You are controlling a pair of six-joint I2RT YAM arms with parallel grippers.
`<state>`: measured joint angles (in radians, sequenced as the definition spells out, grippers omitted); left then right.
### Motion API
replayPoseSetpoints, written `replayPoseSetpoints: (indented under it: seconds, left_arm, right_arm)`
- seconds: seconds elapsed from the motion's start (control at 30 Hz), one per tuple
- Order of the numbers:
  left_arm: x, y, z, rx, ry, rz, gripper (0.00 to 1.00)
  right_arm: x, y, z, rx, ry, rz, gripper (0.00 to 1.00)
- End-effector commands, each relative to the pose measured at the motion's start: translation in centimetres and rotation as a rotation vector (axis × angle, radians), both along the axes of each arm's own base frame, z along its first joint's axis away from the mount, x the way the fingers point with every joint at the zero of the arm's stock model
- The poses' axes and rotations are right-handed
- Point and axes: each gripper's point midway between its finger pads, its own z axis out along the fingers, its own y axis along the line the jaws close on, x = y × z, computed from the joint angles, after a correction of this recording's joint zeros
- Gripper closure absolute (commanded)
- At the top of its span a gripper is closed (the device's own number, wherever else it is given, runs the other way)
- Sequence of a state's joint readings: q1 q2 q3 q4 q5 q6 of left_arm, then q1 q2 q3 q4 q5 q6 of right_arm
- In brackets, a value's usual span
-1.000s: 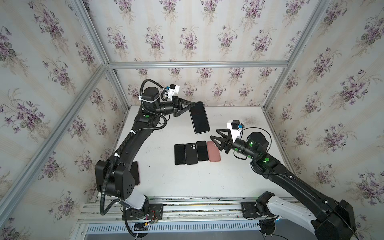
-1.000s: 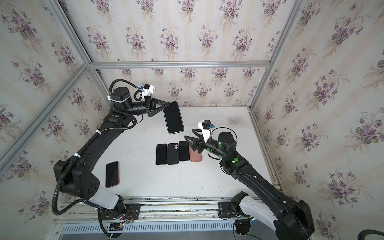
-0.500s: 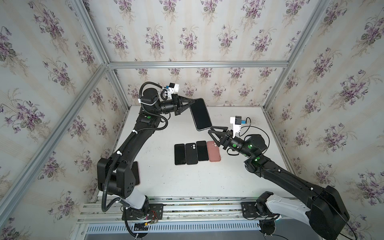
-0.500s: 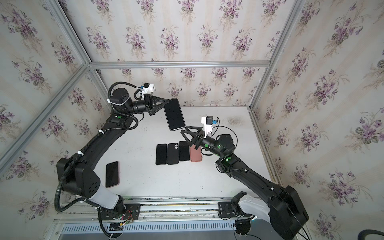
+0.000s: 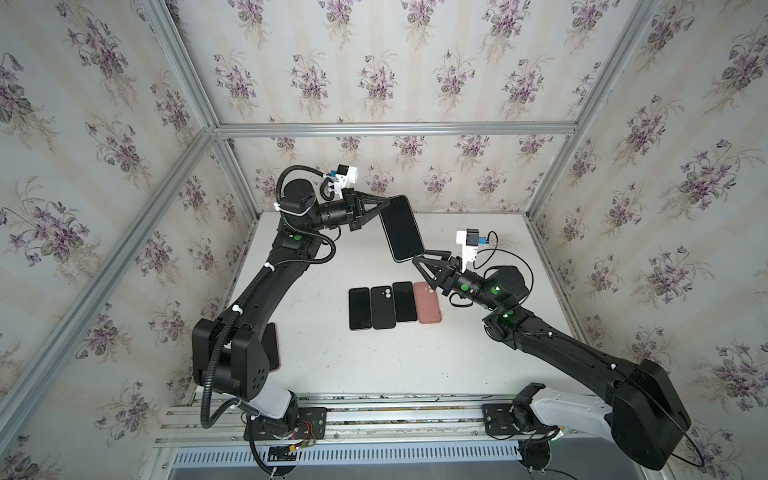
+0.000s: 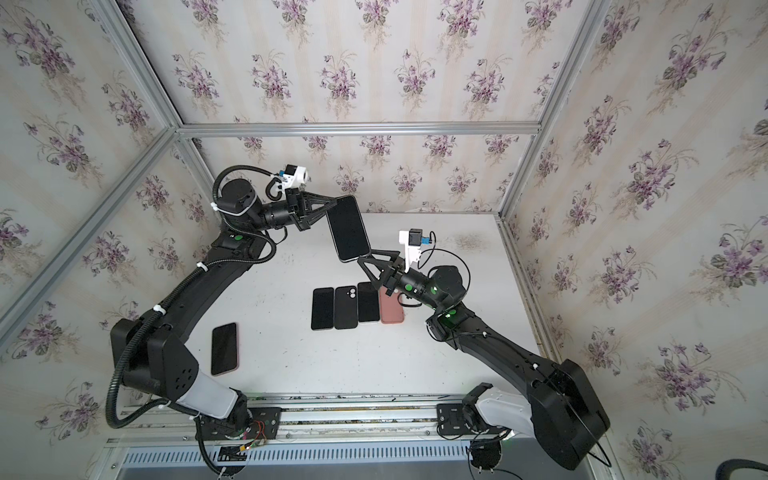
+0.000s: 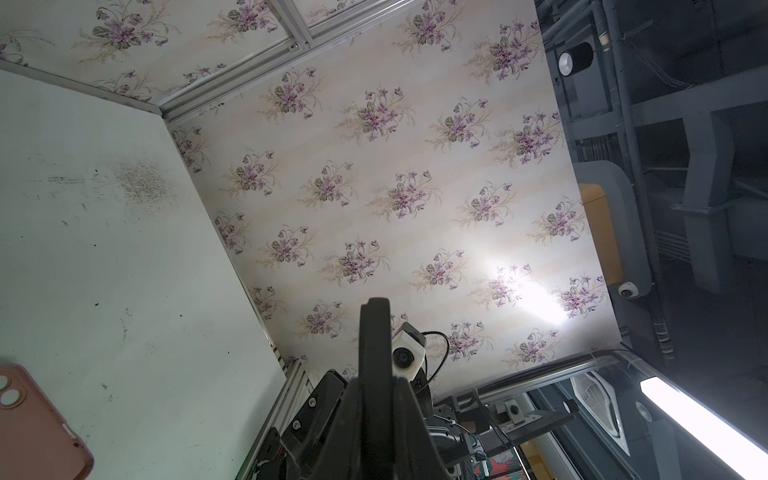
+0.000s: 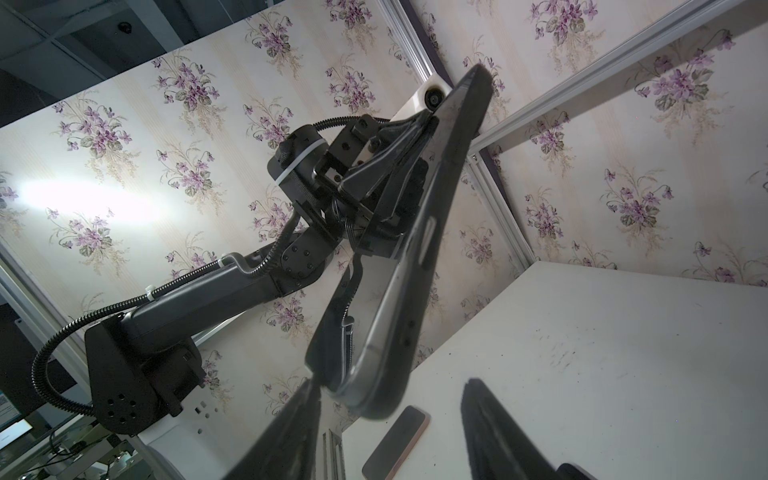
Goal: Take the phone out of the phone case
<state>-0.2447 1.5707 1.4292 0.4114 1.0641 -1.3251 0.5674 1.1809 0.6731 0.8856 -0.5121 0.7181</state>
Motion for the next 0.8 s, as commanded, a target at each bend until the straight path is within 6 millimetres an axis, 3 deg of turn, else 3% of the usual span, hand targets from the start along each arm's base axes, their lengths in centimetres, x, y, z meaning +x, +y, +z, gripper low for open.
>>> replayPoseSetpoints:
  seconds: [0.0,0.77]
  left_arm:
    - [-1.1,-0.1,1.6,-0.031,-0.037,-0.037,1.0]
    - [-0.6,-0.1,1.3,-0.049,-0.029,-0.034,1.0]
  right_arm:
    - [0.1,-0.3,1.1,0.033,-0.034,-0.02,0.43]
    - [-0.6,0.6,0.8,0.006,-0.049,0.006,0.44]
